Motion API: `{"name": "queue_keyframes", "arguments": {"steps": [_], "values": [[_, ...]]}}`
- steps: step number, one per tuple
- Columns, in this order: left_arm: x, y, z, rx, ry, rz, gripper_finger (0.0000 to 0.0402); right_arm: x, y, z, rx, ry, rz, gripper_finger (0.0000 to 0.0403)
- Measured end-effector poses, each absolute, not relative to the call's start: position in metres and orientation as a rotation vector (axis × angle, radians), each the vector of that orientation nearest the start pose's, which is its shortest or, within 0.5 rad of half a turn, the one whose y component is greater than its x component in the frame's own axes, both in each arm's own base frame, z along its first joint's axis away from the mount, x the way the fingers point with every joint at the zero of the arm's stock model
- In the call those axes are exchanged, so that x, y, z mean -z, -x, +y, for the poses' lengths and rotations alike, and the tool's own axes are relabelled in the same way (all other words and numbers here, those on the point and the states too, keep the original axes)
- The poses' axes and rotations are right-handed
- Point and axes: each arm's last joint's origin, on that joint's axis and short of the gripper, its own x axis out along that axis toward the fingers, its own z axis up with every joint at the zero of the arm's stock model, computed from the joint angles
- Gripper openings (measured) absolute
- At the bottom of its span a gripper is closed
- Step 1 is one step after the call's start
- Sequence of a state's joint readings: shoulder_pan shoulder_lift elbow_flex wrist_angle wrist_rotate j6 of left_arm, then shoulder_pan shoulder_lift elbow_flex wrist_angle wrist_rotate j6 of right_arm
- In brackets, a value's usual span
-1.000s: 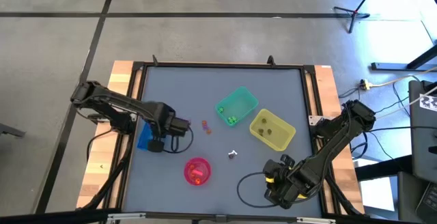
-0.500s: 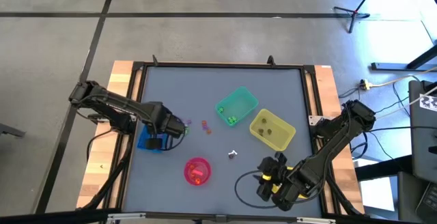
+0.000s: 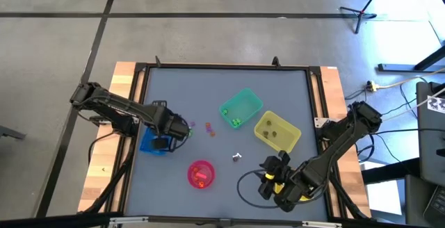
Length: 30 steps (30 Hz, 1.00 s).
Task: Sort Halloween decoration
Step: Put the black skull toy into the light yellow bin
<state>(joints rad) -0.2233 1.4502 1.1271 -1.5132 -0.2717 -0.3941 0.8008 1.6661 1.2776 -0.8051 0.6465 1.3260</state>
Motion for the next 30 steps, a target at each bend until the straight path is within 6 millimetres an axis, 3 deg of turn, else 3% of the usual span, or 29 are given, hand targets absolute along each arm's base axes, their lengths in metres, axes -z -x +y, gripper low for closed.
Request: {"name": "queue_keyframes", "arguments": {"steps": [8,17,24,30], "values": [[-0.25,-0.223,-0.043,-0.395,-0.077,1.586,0.0111,-0.246,-0.252,0.209,0.471,-0.312,0.726,0.0172],[-0.25,-0.251,-0.04,-0.288,-0.054,1.347,0.01,-0.244,-0.262,0.198,0.473,-0.335,0.786,0.0172],[-0.257,-0.273,-0.047,-0.206,-0.047,1.116,0.0099,-0.248,-0.288,0.169,0.571,-0.423,0.694,0.0172],[-0.259,-0.278,-0.052,-0.143,-0.116,1.057,0.0099,-0.252,-0.314,0.14,0.583,-0.483,0.64,0.0172]]}}
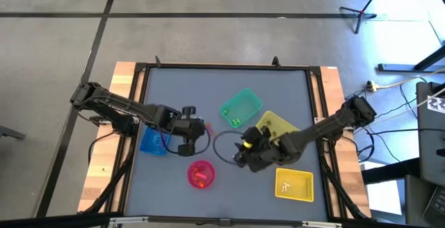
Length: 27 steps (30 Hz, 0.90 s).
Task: Sort Halloween decoration
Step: Put the black skull toy into the light yellow bin
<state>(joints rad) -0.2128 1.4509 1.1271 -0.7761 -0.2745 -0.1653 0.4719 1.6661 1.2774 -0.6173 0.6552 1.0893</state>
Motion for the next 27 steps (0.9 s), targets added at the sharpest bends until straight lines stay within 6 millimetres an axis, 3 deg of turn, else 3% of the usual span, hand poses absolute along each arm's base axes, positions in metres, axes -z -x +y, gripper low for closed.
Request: {"name": "queue_keyframes", "arguments": {"steps": [6,11,17,27], "values": [[-0.257,-0.272,-0.061,-0.153,-0.094,1.099,0.0098,-0.254,-0.325,0.123,0.538,-0.451,0.67,0.0172],[-0.243,-0.273,-0.074,-0.163,-0.091,1.002,0.0098,-0.248,-0.327,0.124,0.523,-0.414,0.708,0.0172],[-0.219,-0.272,-0.082,-0.143,-0.037,0.924,0.0098,-0.221,-0.337,0.13,0.504,-0.4,0.808,0.0172],[-0.218,-0.274,-0.087,-0.118,-0.016,0.864,0.0098,-0.179,-0.352,0.14,0.458,-0.448,0.925,0.0172]]}}
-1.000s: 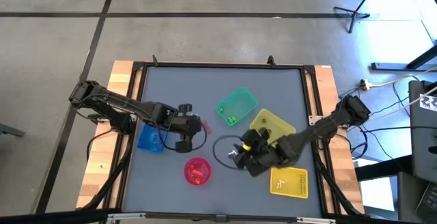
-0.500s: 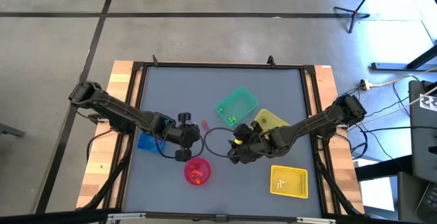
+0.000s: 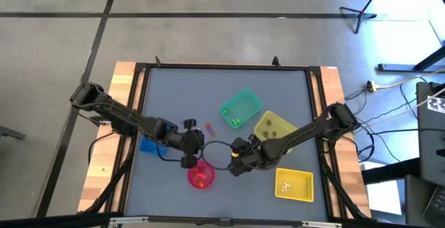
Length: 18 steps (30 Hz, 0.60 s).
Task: Sort Halloween decoration
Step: Put the black skull toy into the light yellow bin
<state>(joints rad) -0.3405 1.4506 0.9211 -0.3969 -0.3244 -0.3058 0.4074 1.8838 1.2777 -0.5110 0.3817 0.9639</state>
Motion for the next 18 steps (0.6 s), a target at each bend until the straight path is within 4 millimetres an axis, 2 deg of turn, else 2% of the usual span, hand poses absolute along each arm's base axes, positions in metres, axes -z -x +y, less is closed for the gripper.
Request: {"name": "queue_keyframes", "arguments": {"steps": [18], "values": [[-0.218,-0.274,-0.087,-0.116,-0.015,0.862,0.0098,-0.166,-0.343,0.166,0.449,-0.316,0.908,0.0172]]}}
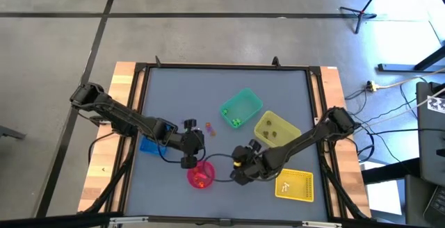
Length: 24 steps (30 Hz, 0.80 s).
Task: Sort Halloween decoration
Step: Put the black skull toy into the light yellow bin
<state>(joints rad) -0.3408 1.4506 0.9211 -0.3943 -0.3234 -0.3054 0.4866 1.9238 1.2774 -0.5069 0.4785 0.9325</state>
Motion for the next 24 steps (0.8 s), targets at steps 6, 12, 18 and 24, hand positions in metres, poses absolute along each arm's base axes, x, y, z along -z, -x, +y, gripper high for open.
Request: {"name": "queue_keyframes", "arguments": {"steps": [6,12,18,24], "values": [[-0.218,-0.275,-0.088,-0.115,-0.012,0.856,0.0098,-0.144,-0.348,0.168,0.445,-0.255,0.944,0.0172],[-0.218,-0.275,-0.088,-0.112,-0.011,0.856,0.0098,-0.13,-0.35,0.169,0.448,-0.222,0.969,0.0172],[-0.218,-0.275,-0.088,-0.112,-0.011,0.856,0.0098,-0.128,-0.35,0.169,0.442,-0.225,0.98,0.0172],[-0.218,-0.274,-0.088,-0.112,-0.012,0.857,0.0098,-0.128,-0.35,0.17,0.43,-0.233,0.992,0.0172]]}}
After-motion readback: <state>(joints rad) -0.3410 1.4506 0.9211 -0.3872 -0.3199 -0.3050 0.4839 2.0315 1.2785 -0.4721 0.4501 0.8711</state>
